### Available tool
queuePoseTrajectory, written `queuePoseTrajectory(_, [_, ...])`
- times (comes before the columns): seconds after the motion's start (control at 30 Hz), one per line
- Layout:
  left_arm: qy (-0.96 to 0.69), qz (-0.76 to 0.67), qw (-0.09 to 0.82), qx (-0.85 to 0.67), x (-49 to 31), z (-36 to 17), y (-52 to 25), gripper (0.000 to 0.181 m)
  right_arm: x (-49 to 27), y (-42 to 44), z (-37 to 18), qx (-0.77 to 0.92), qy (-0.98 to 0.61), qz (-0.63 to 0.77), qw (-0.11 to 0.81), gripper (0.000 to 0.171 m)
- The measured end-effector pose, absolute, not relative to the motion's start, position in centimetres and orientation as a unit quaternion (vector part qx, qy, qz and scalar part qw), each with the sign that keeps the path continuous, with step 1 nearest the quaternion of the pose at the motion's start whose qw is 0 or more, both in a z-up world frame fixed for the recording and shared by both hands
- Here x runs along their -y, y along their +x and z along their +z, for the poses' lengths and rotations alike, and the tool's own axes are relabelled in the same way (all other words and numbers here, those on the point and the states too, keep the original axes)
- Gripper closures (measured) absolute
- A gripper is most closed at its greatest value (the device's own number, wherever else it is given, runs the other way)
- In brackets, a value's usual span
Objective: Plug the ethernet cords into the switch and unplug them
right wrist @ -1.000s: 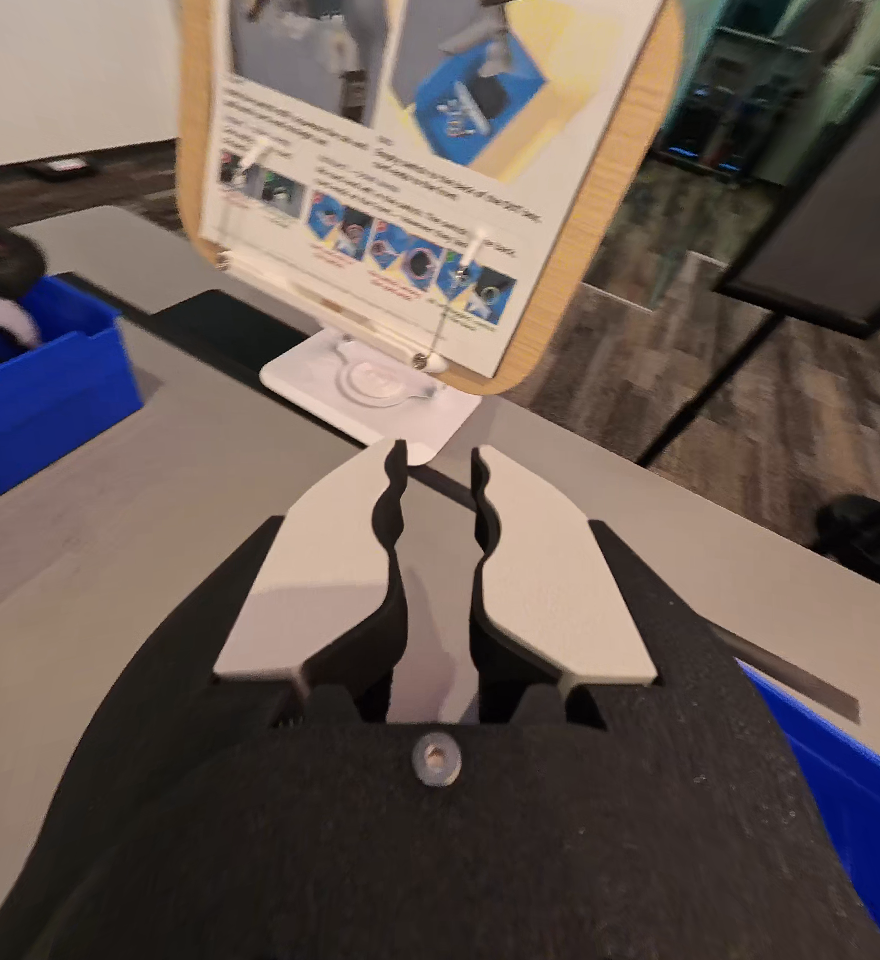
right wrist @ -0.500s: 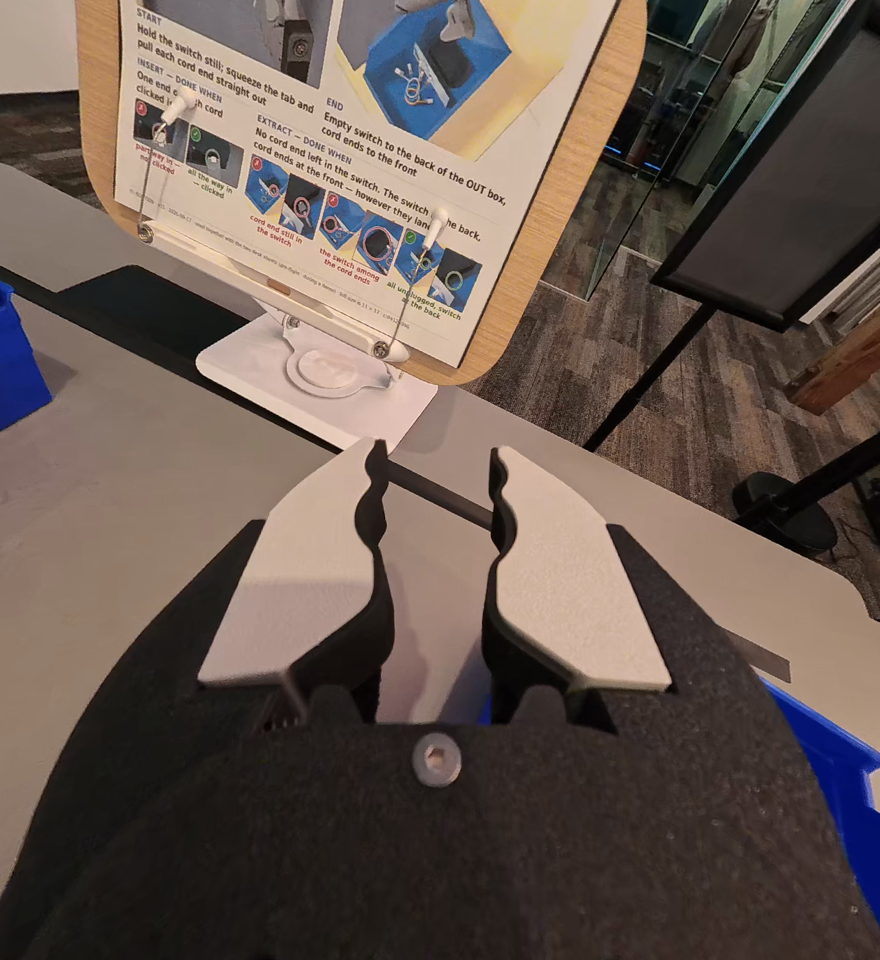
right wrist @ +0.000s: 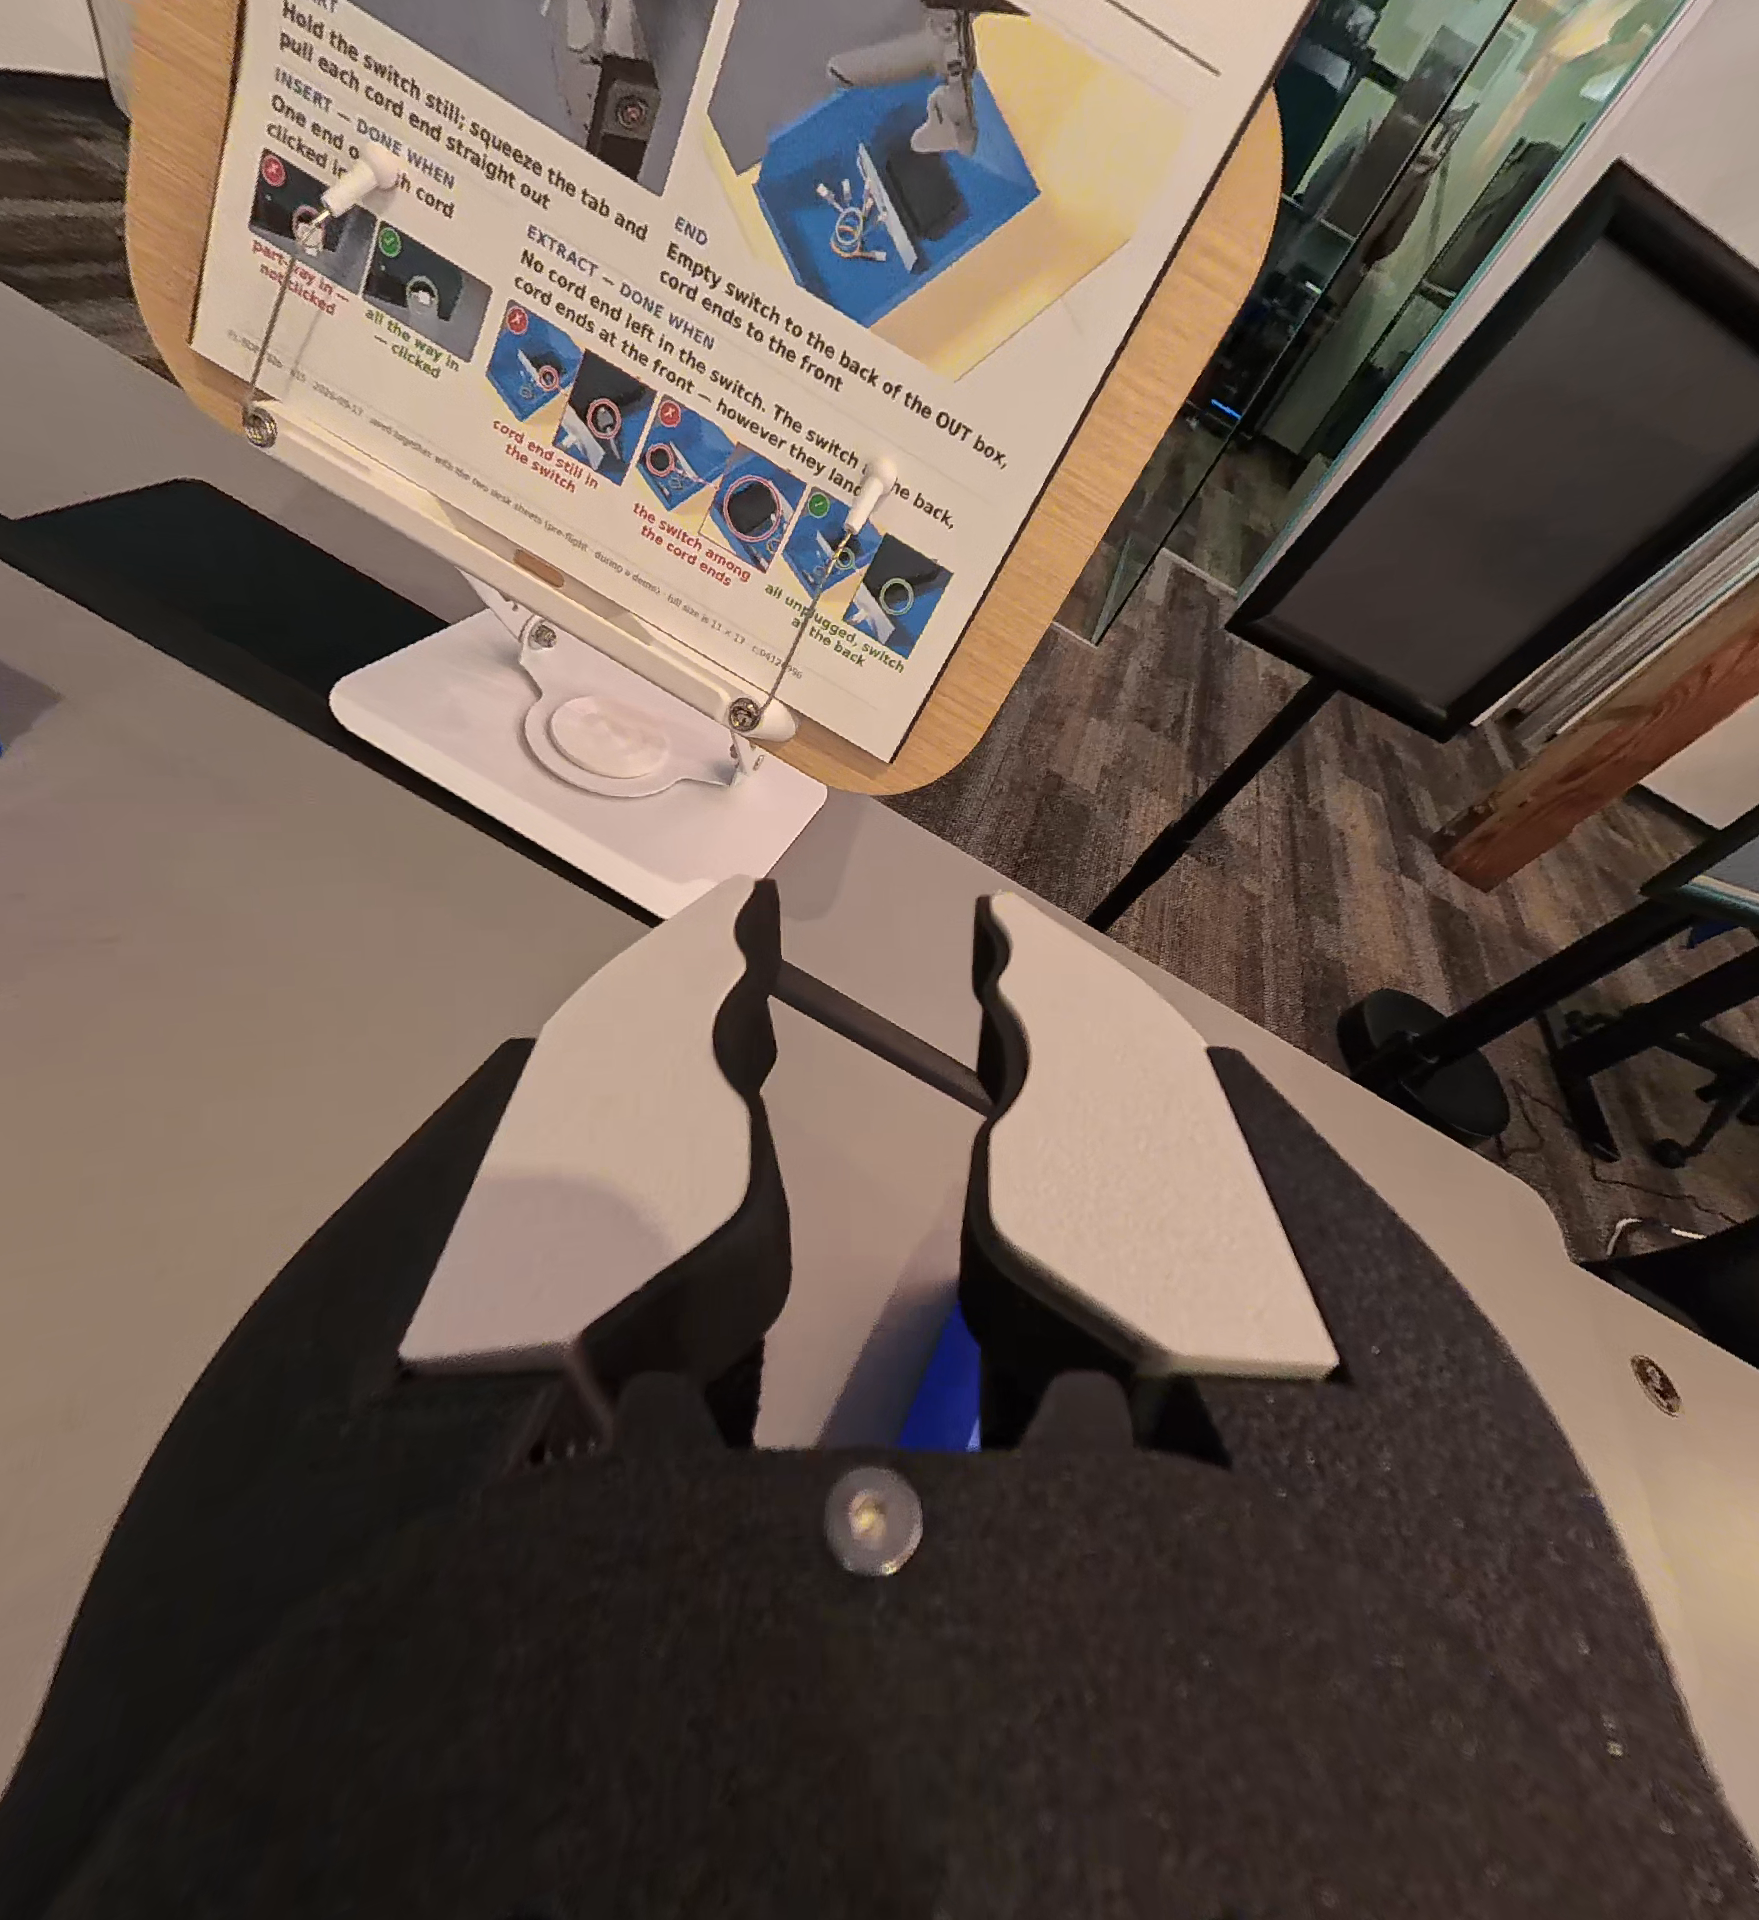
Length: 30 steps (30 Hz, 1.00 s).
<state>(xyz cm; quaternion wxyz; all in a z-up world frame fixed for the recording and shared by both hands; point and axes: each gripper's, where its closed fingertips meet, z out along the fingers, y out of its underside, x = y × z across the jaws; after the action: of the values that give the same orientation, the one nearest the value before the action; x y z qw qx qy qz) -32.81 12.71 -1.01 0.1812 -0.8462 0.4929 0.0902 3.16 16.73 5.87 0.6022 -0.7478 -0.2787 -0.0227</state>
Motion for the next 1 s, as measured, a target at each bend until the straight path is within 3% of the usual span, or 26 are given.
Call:
queuePoseTrajectory(0.17, [-0.802, 0.055, 0.214, -0.555, -10.8, 0.5, -24.1, 0.122, -16.5, 3.2, 6.0, 0.281, -0.748, -0.027, 0.601, 0.134])
queuePoseTrajectory(0.43, [-0.754, 0.016, 0.175, -0.633, -6.7, -4.6, -13.4, 0.122, -15.8, 3.8, 7.0, 0.274, -0.752, 0.016, 0.6, 0.132])
queuePoseTrajectory(0.7, [-0.739, -0.013, 0.193, -0.646, -6.3, -8.0, -9.0, 0.122, -15.6, 4.1, 5.2, 0.305, -0.777, 0.073, 0.546, 0.13])
queuePoseTrajectory(1.0, [-0.759, -0.056, 0.178, -0.623, -6.2, -8.7, -9.4, 0.123, -14.6, 1.3, 1.1, 0.374, -0.79, 0.184, 0.449, 0.131])
